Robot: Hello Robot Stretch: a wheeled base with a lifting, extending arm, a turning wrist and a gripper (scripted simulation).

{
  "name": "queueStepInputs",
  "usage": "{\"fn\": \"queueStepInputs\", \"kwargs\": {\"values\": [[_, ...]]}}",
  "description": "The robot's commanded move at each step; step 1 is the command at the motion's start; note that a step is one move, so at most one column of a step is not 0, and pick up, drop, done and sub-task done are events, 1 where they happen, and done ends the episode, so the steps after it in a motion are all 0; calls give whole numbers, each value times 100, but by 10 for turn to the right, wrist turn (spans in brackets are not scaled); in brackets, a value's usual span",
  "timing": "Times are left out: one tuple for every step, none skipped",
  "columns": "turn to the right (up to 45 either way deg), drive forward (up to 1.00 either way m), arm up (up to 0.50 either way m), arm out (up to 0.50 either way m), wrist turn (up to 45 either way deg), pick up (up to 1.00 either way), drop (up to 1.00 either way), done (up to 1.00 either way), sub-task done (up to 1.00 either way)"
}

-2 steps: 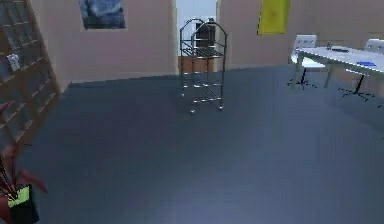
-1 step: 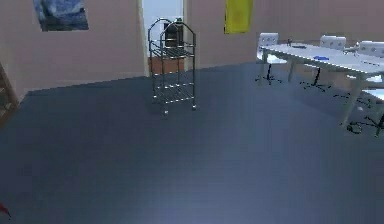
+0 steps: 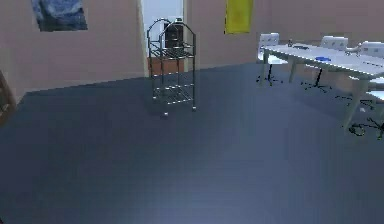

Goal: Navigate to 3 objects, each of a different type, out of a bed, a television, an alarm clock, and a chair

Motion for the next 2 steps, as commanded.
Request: {"fn": "queueStepInputs", "kwargs": {"values": [[-330,0,0,0,0,0,0,0,0],[0,10,0,0,0,0,0,0,0]]}}
